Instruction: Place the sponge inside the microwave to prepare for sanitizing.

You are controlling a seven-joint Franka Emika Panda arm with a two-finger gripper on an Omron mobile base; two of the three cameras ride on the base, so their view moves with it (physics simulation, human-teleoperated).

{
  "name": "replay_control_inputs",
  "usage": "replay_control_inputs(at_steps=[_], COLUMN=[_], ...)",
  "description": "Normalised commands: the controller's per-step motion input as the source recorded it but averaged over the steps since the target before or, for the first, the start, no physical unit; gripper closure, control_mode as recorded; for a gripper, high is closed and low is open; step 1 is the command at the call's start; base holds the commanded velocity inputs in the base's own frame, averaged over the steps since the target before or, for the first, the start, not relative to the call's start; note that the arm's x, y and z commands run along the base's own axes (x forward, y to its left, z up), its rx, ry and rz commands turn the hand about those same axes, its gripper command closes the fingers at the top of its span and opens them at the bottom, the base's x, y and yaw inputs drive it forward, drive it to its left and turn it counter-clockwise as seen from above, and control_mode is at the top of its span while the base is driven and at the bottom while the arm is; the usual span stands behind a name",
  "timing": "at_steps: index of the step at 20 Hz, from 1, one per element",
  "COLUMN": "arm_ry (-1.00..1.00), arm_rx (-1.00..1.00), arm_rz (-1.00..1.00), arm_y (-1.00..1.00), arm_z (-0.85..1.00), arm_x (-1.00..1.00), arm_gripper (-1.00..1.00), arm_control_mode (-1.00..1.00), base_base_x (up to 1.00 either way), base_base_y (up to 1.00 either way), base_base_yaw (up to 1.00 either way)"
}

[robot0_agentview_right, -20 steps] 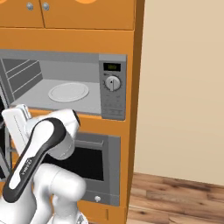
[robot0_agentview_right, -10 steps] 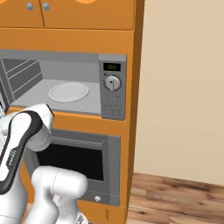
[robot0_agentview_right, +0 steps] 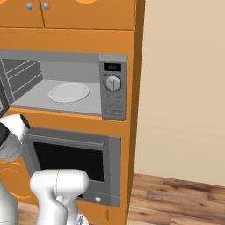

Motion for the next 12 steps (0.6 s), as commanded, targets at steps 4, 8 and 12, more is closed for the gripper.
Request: replay_control_inputs(at_steps=[4, 8, 12], arm_ry=[-0.10, -0.11, -0.08], arm_rx=[0.06, 0.04, 0.00], arm_rz=[-0.21, -0.21, -0.18], arm_y=[0.51, 0.40, 0.26], arm_z=[-0.33, -0.19, -0.06], arm_x=[-0.22, -0.23, -0.26], arm_gripper=[-1.00, -1.00, -1.00], arm_control_mode=[-1.00, -1.00, -1.00], base_base_x=[0.00, 0.00, 0.00], base_base_y=[0.00, 0.00, 0.00], base_base_yaw=[0.00, 0.00, 0.00])
